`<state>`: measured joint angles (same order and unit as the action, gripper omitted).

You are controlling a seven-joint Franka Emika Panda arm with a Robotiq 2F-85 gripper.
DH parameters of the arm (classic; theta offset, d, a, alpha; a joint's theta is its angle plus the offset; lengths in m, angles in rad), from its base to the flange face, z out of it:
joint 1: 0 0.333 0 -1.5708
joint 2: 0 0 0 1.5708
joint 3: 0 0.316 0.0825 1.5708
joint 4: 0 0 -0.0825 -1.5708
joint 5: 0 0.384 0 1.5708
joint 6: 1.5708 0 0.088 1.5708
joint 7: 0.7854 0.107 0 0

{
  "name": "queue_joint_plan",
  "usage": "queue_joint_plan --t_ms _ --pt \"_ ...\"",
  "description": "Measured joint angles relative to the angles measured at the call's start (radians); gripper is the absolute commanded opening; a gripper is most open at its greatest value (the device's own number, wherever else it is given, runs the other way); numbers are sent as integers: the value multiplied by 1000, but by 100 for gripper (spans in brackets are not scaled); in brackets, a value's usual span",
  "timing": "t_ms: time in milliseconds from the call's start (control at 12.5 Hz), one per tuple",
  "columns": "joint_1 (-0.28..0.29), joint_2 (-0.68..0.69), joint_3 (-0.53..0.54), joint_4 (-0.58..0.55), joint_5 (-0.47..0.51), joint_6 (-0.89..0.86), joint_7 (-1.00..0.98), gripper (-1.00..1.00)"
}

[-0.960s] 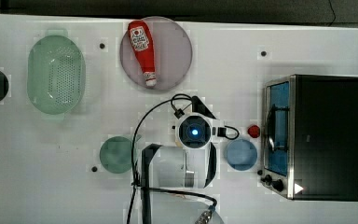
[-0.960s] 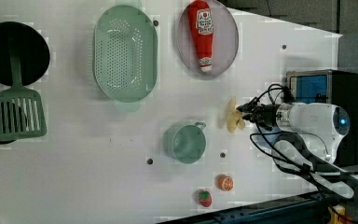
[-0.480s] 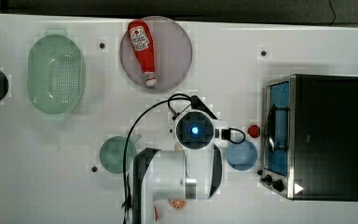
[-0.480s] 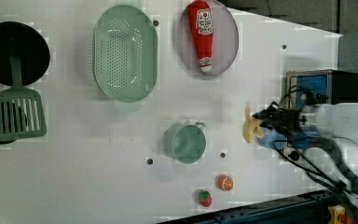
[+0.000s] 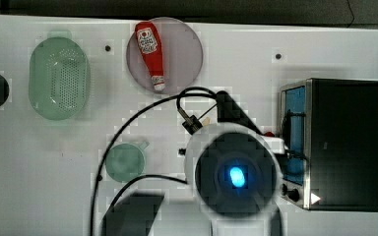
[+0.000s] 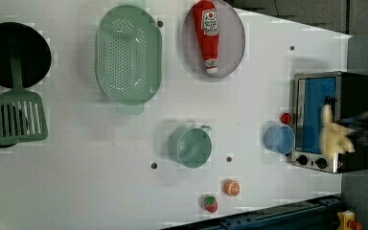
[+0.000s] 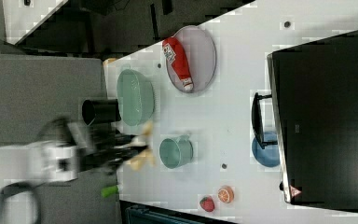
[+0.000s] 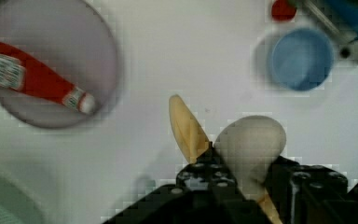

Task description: Pick banana from table and place on oven.

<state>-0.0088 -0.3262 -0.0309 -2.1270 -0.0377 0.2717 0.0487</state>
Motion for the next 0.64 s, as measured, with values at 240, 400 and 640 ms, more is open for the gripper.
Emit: queue_joint_plan --t_ms 240,400,640 --pt "7 -10 -5 178 12 -43 -1 -47" --pt "8 39 -24 226 8 -39 -18 -47" --pt "18 160 -135 222 -2 -58 -163 -47"
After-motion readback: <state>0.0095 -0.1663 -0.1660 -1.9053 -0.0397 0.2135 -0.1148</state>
